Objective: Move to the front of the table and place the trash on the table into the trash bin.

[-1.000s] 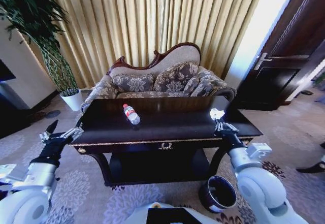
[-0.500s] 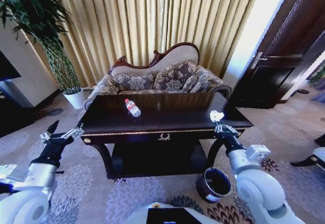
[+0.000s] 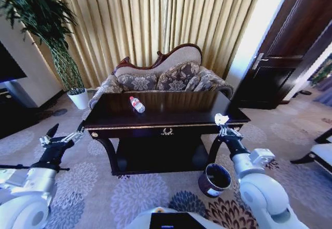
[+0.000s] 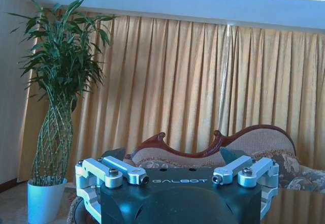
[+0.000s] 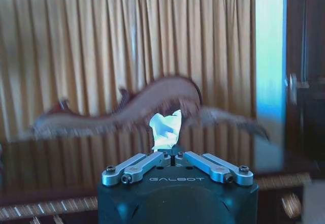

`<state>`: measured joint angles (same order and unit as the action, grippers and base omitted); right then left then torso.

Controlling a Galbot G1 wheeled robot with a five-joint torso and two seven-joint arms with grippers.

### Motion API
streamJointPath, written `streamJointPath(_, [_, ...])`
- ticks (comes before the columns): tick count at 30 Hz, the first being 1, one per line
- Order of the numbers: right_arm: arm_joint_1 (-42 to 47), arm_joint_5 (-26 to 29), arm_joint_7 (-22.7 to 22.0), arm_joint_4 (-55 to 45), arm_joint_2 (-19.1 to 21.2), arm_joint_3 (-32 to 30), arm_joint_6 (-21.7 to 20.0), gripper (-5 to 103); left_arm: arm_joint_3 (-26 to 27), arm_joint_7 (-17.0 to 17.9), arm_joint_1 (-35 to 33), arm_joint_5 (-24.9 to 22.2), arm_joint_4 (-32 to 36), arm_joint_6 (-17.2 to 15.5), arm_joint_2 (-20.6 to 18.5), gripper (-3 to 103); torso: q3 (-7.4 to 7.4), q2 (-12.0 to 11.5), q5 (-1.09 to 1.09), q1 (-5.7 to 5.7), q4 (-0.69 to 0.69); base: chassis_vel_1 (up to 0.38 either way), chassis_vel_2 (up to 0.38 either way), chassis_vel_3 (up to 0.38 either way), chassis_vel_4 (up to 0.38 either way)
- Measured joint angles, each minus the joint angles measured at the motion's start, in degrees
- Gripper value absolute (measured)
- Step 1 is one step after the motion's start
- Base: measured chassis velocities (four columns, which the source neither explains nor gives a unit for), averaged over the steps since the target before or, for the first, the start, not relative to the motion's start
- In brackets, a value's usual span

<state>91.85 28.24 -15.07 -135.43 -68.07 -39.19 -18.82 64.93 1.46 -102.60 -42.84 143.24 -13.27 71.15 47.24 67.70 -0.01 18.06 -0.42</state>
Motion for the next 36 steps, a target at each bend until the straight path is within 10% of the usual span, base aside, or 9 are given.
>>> streamJointPath(20, [-14.2,-7.7,1.8,58.1,-1.3,3.0,9.3,0,-0.2,0.0,-0.2,-0.3,0.0,0.1,0.6,100,0.02,0.0,0.02,0.03,-0.01,0.000,0.000,0.000,0.000])
streamJointPath(36, [-22.0,-14.7,1.4,70.8,-1.7,3.9,15.4,7,0.2,-0.1,-0.3,-0.3,0.0,0.2,0.6,100,0.02,0.0,0.02,0.03,-0.01,0.000,0.000,0.000,0.000])
